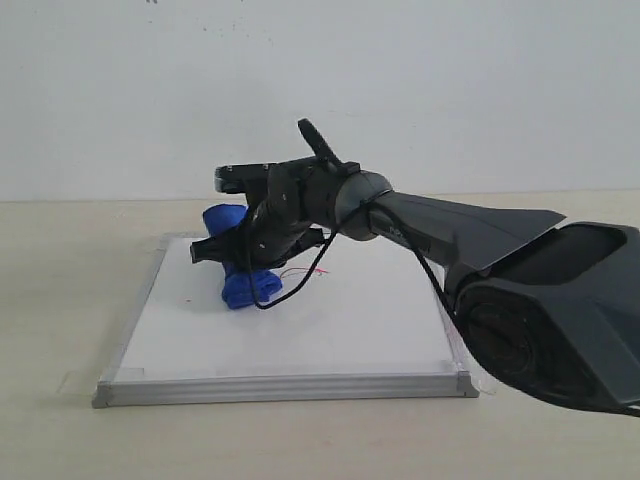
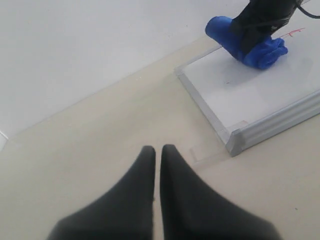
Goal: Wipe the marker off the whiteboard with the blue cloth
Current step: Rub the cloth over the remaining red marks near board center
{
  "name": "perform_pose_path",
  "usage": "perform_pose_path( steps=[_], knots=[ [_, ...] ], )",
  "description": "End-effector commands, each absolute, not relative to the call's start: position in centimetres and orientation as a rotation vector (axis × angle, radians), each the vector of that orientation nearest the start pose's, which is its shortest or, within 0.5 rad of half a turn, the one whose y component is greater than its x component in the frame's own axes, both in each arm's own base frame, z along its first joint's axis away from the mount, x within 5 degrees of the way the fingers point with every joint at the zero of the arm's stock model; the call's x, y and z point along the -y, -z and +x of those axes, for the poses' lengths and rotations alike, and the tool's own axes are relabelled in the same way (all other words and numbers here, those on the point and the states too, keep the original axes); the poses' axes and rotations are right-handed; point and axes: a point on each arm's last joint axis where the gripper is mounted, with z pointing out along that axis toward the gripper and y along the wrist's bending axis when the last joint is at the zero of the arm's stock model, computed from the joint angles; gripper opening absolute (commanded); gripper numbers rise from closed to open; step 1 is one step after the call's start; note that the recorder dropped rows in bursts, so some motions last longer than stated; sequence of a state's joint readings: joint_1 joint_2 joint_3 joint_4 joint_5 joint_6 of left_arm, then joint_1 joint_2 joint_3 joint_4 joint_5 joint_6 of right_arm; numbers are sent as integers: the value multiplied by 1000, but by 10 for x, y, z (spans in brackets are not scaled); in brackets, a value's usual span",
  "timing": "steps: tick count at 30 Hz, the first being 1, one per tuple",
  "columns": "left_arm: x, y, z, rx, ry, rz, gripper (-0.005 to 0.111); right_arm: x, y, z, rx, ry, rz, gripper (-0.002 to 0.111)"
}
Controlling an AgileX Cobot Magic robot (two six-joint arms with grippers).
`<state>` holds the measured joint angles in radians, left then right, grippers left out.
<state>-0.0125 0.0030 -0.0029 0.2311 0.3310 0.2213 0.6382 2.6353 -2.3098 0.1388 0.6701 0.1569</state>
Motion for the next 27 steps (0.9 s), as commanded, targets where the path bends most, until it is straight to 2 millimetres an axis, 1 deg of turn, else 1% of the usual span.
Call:
perform_pose_path(
  steps=[1,2,4,7,9,11,12,15,19,22,23,25,26,27],
  knots=[
    [-6,-184,54,-1784,-375,358,4,-390,-107,419,-2356,-618,-887,0],
    [-6,-184,54,-1784,-375,358,4,-400,-108,411,-2299,-610,-981,0],
    [-6,-184,54,-1784,-375,358,4,-411,-108,400,-2259,-608,-1045,0],
    [-6,-184,54,-1784,-375,358,4,-413,-110,402,-2224,-596,-1020,0],
    [-6,-184,54,-1784,-375,358,4,-410,-112,409,-2216,-555,-951,0],
    [-6,-184,54,-1784,-375,358,4,-405,-112,416,-2246,-528,-817,0],
    [-6,-184,54,-1784,-375,358,4,-401,-113,420,-2250,-501,-777,0],
    [-6,-184,54,-1784,-375,358,4,-391,-108,430,-2255,-421,-742,0],
    [-6,-184,54,-1784,-375,358,4,-377,-105,440,-2300,-407,-673,0],
    [-6,-184,54,-1784,-375,358,4,-378,-104,437,-2340,-441,-652,0],
    [-6,-184,54,-1784,-375,358,4,-381,-104,434,-2348,-461,-664,0],
    [-6,-184,54,-1784,-375,358,4,-391,-103,424,-2329,-498,-783,0],
    [-6,-184,54,-1784,-375,358,4,-397,-103,418,-2304,-515,-857,0],
    [-6,-184,54,-1784,-375,358,4,-402,-103,413,-2248,-501,-986,0]
  ],
)
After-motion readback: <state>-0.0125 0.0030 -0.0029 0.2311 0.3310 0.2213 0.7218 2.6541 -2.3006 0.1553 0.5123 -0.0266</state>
